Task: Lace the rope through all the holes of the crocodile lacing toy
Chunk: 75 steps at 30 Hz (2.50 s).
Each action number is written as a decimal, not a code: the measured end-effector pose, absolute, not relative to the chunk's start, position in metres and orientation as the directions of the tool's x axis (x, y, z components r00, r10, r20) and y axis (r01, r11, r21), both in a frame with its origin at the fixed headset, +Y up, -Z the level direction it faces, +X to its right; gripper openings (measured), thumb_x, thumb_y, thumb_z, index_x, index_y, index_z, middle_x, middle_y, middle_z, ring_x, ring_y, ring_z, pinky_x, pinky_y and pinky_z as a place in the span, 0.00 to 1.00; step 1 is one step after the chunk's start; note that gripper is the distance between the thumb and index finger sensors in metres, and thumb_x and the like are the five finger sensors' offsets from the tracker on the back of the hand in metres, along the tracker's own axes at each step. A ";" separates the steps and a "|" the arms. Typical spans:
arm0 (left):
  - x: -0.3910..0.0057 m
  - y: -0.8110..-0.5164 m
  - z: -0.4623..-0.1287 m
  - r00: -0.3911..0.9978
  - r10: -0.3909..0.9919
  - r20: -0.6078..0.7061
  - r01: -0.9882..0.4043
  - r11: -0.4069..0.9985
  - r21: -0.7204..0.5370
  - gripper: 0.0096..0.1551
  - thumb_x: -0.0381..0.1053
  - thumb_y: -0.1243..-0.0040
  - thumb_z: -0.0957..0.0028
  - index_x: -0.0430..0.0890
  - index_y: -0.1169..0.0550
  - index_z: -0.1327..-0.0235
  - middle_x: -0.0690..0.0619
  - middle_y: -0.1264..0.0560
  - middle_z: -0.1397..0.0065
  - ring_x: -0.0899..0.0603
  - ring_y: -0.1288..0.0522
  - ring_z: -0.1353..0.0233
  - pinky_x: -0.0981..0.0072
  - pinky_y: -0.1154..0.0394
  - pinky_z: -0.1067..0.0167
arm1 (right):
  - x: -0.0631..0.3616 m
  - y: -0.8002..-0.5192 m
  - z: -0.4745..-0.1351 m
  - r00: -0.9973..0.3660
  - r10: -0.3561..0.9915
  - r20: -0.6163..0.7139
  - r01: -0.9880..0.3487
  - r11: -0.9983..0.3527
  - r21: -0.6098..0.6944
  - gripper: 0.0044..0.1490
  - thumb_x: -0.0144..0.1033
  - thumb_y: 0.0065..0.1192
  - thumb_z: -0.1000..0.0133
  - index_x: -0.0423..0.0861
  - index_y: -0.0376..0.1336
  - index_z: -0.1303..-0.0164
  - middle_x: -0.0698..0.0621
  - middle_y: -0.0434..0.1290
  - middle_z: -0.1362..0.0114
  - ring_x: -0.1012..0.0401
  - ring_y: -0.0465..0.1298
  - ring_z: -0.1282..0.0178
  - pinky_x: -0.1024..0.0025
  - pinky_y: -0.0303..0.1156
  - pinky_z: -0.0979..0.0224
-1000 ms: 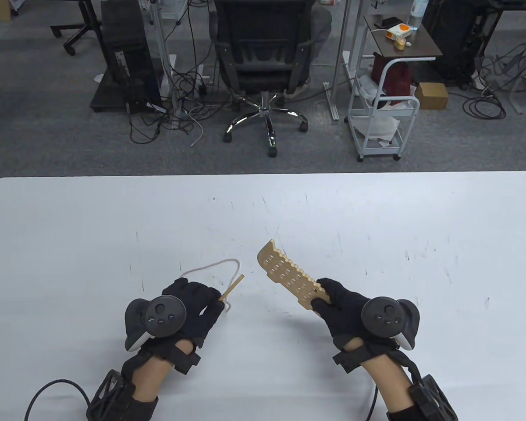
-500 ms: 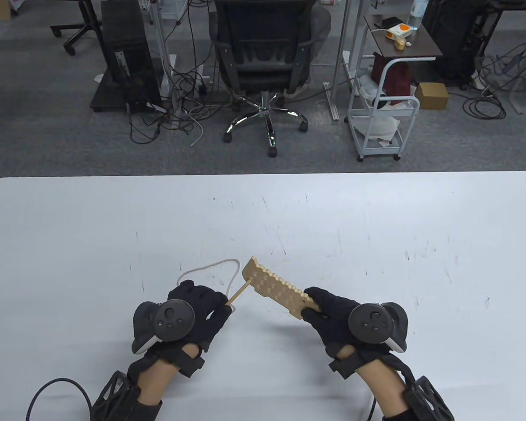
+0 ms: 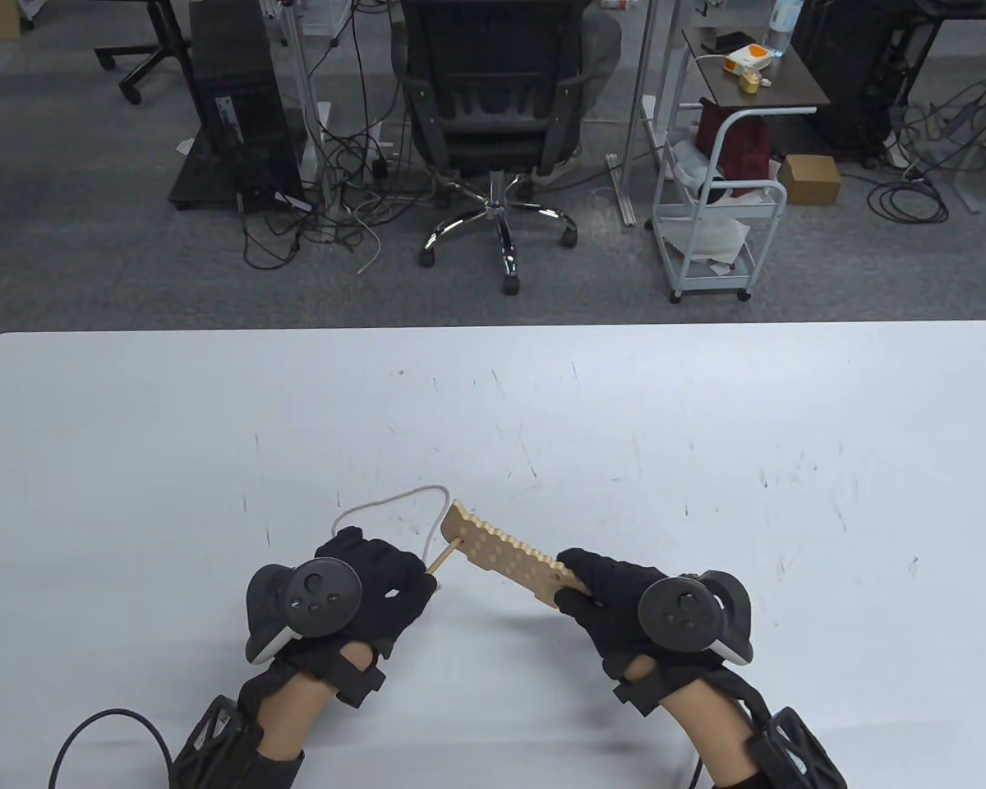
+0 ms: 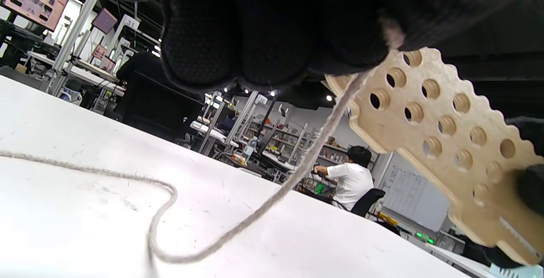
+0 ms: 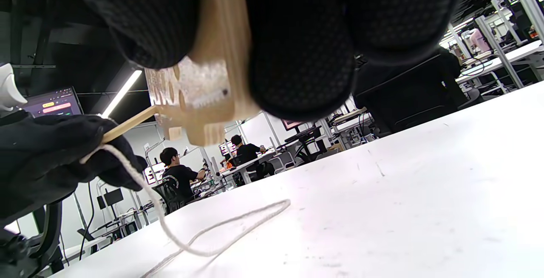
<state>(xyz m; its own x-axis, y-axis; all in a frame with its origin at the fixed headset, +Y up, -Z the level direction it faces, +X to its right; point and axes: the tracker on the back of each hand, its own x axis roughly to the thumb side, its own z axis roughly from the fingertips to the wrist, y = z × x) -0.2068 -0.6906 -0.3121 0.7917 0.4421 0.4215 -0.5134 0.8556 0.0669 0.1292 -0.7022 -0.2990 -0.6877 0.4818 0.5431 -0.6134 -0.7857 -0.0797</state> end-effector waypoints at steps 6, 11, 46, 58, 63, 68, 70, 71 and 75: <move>-0.209 -0.688 -0.310 0.810 0.422 0.407 -0.512 0.847 0.142 0.23 0.70 0.36 0.56 0.56 0.13 0.59 0.57 0.15 0.48 0.43 0.19 0.39 0.39 0.38 0.25 | 0.124 -0.701 -0.296 -0.681 0.472 0.560 -0.611 -0.788 -0.078 0.31 0.45 0.68 0.47 0.48 0.63 0.35 0.49 0.80 0.47 0.56 0.84 0.58 0.54 0.77 0.49; -0.210 -0.687 -0.308 0.823 0.409 0.394 -0.506 0.843 0.184 0.25 0.71 0.36 0.57 0.58 0.15 0.55 0.56 0.19 0.41 0.42 0.22 0.34 0.39 0.39 0.24 | 0.120 -0.702 -0.293 -0.658 0.498 0.565 -0.631 -0.774 -0.053 0.31 0.45 0.68 0.47 0.47 0.63 0.35 0.49 0.80 0.47 0.56 0.84 0.58 0.54 0.77 0.48; -0.226 -0.678 -0.304 0.810 0.475 0.343 -0.569 0.779 0.263 0.34 0.71 0.41 0.56 0.59 0.28 0.37 0.55 0.30 0.32 0.40 0.33 0.26 0.40 0.43 0.23 | 0.114 -0.706 -0.291 -0.545 0.649 0.532 -0.739 -0.671 0.062 0.31 0.46 0.67 0.47 0.47 0.63 0.35 0.51 0.81 0.47 0.59 0.85 0.59 0.56 0.78 0.49; -0.220 -0.698 -0.319 0.715 0.639 0.284 -0.657 0.753 -0.038 0.34 0.59 0.31 0.55 0.64 0.28 0.32 0.53 0.31 0.29 0.38 0.35 0.25 0.37 0.46 0.23 | 0.116 -0.706 -0.291 -0.512 0.672 0.535 -0.764 -0.641 0.073 0.31 0.45 0.66 0.47 0.47 0.63 0.35 0.50 0.80 0.47 0.58 0.85 0.59 0.55 0.78 0.48; -0.212 -0.709 -0.321 0.657 0.700 0.280 -0.689 0.708 -0.152 0.38 0.59 0.30 0.55 0.65 0.31 0.28 0.51 0.34 0.23 0.37 0.37 0.23 0.36 0.48 0.23 | 0.115 -0.707 -0.290 -0.497 0.681 0.538 -0.771 -0.630 0.086 0.31 0.46 0.67 0.47 0.47 0.63 0.35 0.51 0.80 0.47 0.58 0.85 0.59 0.56 0.78 0.48; -0.211 -0.714 -0.323 0.579 0.766 0.280 -0.738 0.638 -0.219 0.38 0.60 0.30 0.56 0.67 0.30 0.29 0.52 0.35 0.22 0.38 0.37 0.22 0.36 0.49 0.23 | 0.115 -0.706 -0.290 -0.493 0.677 0.547 -0.766 -0.636 0.096 0.31 0.46 0.67 0.47 0.47 0.63 0.35 0.51 0.81 0.47 0.59 0.85 0.59 0.56 0.78 0.49; -0.211 -0.715 -0.324 0.549 0.788 0.278 -0.758 0.610 -0.230 0.35 0.59 0.30 0.55 0.68 0.28 0.32 0.52 0.33 0.23 0.38 0.36 0.23 0.36 0.49 0.23 | 0.114 -0.707 -0.289 -0.487 0.681 0.547 -0.768 -0.632 0.103 0.31 0.46 0.67 0.47 0.47 0.63 0.35 0.51 0.81 0.47 0.58 0.85 0.59 0.56 0.78 0.49; -0.211 -0.715 -0.324 0.541 0.794 0.277 -0.763 0.602 -0.234 0.33 0.59 0.30 0.56 0.68 0.27 0.33 0.52 0.33 0.23 0.38 0.35 0.23 0.35 0.48 0.23 | 0.114 -0.707 -0.289 -0.484 0.684 0.547 -0.770 -0.630 0.106 0.31 0.46 0.67 0.47 0.47 0.63 0.35 0.51 0.81 0.47 0.58 0.85 0.59 0.56 0.78 0.49; -0.214 -0.717 -0.325 0.498 0.825 0.266 -0.797 0.557 -0.234 0.27 0.59 0.30 0.55 0.67 0.22 0.39 0.52 0.31 0.24 0.38 0.33 0.24 0.35 0.48 0.23 | 0.113 -0.707 -0.289 -0.473 0.692 0.546 -0.773 -0.623 0.119 0.31 0.46 0.67 0.47 0.47 0.63 0.35 0.51 0.81 0.47 0.58 0.85 0.59 0.56 0.78 0.49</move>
<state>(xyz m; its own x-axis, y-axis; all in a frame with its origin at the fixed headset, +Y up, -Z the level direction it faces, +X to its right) -0.2136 -0.7168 -0.3255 0.4984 0.8251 0.2663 -0.7970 0.5569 -0.2338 0.1132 -0.7068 -0.2885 -0.4730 0.6916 0.5459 -0.7730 -0.6231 0.1195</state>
